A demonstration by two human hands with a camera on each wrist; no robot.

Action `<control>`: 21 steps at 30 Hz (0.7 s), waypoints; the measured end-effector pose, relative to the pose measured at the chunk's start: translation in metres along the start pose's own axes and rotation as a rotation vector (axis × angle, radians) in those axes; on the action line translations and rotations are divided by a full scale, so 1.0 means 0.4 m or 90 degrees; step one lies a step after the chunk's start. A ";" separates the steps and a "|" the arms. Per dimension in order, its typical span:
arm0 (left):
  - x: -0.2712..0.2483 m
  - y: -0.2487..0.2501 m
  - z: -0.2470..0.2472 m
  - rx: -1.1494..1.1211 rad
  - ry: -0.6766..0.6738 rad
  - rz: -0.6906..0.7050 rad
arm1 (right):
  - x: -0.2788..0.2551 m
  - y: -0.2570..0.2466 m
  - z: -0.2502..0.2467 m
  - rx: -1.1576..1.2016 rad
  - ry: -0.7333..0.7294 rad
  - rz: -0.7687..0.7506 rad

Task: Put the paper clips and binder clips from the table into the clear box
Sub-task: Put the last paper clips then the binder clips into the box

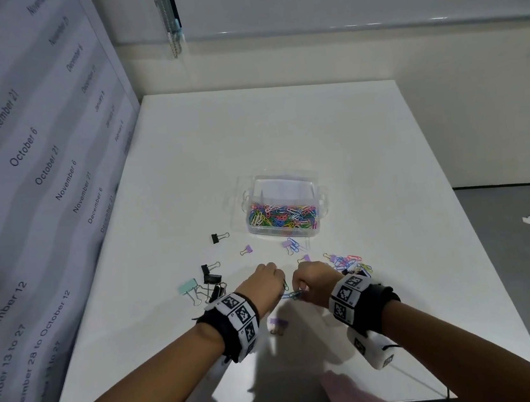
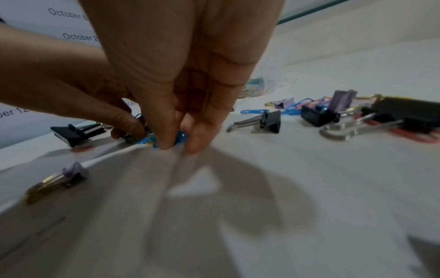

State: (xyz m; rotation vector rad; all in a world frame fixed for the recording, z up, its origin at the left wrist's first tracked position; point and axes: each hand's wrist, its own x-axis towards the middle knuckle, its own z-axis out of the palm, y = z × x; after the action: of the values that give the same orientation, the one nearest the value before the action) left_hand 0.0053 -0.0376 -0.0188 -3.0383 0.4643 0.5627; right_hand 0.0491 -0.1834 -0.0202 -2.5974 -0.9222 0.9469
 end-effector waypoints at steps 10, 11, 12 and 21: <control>-0.003 -0.012 0.000 -0.094 -0.066 0.004 | -0.006 -0.014 -0.006 0.011 -0.013 0.020; 0.000 -0.020 -0.008 -0.149 -0.056 -0.023 | -0.005 -0.013 -0.010 0.024 -0.005 0.023; 0.010 -0.031 -0.016 -0.204 -0.034 -0.043 | -0.004 -0.011 -0.017 0.041 0.005 0.030; 0.107 -0.100 -0.168 -0.429 0.177 -0.146 | 0.032 0.008 -0.212 0.181 0.240 0.098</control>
State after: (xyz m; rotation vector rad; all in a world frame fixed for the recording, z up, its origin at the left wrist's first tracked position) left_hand 0.0785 -0.0162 0.0276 -3.7594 -0.1151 0.3293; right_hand 0.1127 -0.1777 0.0368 -2.4988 -0.4593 0.5407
